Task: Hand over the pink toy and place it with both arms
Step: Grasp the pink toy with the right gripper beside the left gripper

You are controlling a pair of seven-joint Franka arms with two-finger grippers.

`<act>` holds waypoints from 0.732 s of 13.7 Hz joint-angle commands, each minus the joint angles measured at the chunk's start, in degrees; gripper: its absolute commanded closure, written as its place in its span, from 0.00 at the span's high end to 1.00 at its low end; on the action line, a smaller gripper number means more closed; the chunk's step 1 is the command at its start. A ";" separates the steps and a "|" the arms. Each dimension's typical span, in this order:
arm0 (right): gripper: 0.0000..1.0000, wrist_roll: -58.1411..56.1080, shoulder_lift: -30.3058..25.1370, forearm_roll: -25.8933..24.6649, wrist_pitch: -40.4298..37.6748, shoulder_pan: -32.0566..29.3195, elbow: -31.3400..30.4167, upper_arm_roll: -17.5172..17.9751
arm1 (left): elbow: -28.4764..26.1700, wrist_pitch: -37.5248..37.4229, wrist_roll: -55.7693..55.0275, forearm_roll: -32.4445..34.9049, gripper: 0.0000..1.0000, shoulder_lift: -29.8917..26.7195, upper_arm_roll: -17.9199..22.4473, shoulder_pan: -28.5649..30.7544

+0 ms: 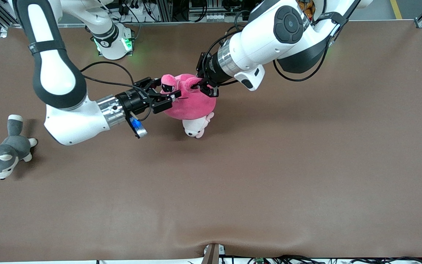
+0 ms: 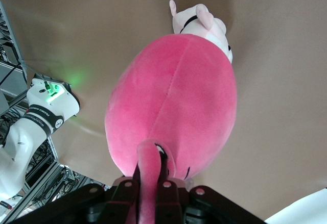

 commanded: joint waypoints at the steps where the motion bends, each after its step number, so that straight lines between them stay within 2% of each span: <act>1: 0.01 1.21 -0.88 1.52 0.49 0.27 -0.67 -0.28 | 1.05 0.02 -0.57 -1.19 0.00 0.11 -0.10 -0.07; 6: 0.00 0.95 -0.70 1.61 0.57 -0.09 -0.06 -0.37 | 1.05 -0.16 -0.40 -1.36 0.00 0.02 -0.10 0.37; 7: 0.00 0.95 -0.70 1.61 0.49 -0.17 0.29 -0.37 | 1.05 -0.16 -0.57 -2.40 0.03 -0.06 0.08 0.54; 8: 0.00 0.86 -0.61 1.61 0.49 -0.35 0.56 -0.46 | 1.05 -0.33 -0.49 -4.16 0.32 0.02 0.25 1.85; 9: 0.00 0.68 -0.70 1.52 0.49 -0.44 0.56 -0.55 | 1.05 -0.85 -0.48 -4.61 0.51 -0.24 0.17 2.73; 10: 0.00 0.42 -0.70 1.26 0.40 -0.96 0.56 -0.64 | 1.05 -1.90 -0.48 -4.18 0.86 -0.59 0.26 3.00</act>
